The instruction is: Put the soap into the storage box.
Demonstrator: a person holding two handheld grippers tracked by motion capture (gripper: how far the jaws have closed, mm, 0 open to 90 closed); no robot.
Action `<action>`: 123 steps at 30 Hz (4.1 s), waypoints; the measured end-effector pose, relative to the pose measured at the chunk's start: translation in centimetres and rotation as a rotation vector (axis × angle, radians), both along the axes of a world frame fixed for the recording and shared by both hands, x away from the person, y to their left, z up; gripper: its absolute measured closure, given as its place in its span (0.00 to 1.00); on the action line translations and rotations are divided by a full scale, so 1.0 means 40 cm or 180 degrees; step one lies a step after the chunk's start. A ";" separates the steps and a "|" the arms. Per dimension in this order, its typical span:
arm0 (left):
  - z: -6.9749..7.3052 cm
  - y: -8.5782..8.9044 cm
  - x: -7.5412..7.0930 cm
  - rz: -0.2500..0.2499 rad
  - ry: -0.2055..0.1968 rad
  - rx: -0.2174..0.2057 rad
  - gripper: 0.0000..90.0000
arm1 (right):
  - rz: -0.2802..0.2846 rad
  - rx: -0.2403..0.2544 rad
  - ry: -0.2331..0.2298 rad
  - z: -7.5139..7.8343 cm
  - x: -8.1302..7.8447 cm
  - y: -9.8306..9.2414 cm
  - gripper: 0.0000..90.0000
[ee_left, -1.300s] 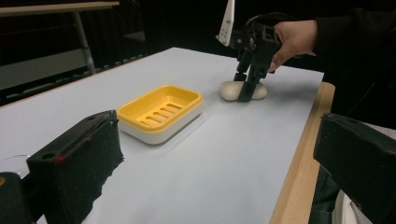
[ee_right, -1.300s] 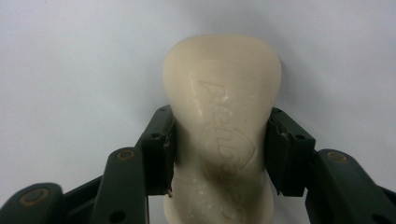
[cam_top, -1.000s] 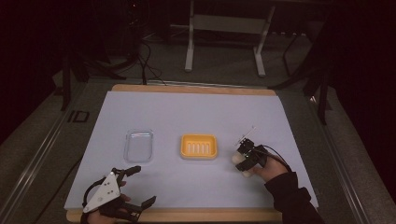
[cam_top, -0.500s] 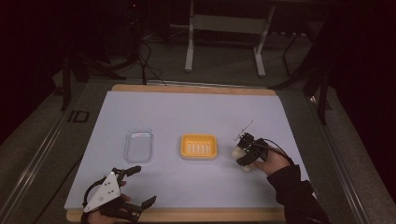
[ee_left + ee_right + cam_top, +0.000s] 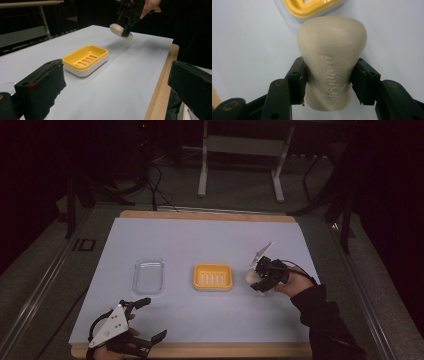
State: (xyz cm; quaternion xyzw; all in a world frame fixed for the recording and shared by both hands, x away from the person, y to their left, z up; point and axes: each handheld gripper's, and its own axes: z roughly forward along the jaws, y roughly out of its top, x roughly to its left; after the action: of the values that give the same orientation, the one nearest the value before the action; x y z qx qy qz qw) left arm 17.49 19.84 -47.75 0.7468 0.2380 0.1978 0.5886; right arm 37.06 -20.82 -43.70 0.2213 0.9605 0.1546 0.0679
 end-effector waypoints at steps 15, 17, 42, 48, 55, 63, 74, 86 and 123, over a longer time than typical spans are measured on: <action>0.000 0.000 0.001 -0.0008 0.0003 -0.0002 0.01 | 0.0864 -0.0318 0.0038 0.019 0.048 -0.013 0.55; 0.000 0.000 0.001 -0.0009 0.0005 -0.0003 0.01 | 0.0947 -0.0317 0.0045 0.020 0.049 -0.007 0.55; -0.001 -0.002 0.002 -0.0033 0.0009 0.0034 0.01 | 0.1340 -0.0009 0.0050 0.068 0.065 0.074 0.55; -0.001 -0.002 0.001 -0.0033 0.0006 0.0013 0.01 | 0.1401 -0.0023 0.0029 0.085 0.063 0.092 0.55; -0.001 -0.002 0.002 -0.0037 0.0015 -0.0001 0.01 | 0.1471 0.0058 -0.0004 0.103 0.063 0.121 0.55; -0.001 -0.001 0.002 -0.0042 0.0020 0.0008 0.01 | 0.1523 0.0123 -0.0033 0.104 0.064 0.161 0.55; 0.000 0.000 0.002 -0.0048 0.0019 -0.0004 0.01 | 0.1610 0.0209 -0.0071 0.114 0.073 0.200 0.55; 0.000 0.001 0.001 -0.0045 0.0010 -0.0008 0.01 | 0.1758 0.0265 -0.0057 0.103 0.080 0.249 0.55; 0.004 0.001 -0.008 -0.0056 -0.0001 -0.0005 0.01 | 0.1810 0.0059 0.0057 -0.047 0.145 0.306 0.55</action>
State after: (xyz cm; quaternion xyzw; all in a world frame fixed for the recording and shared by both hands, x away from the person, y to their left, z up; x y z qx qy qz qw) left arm 17.15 19.89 -47.59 0.7484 0.2315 0.1925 0.5910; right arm 42.86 -8.59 -45.58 -0.0550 0.9831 0.1743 0.0112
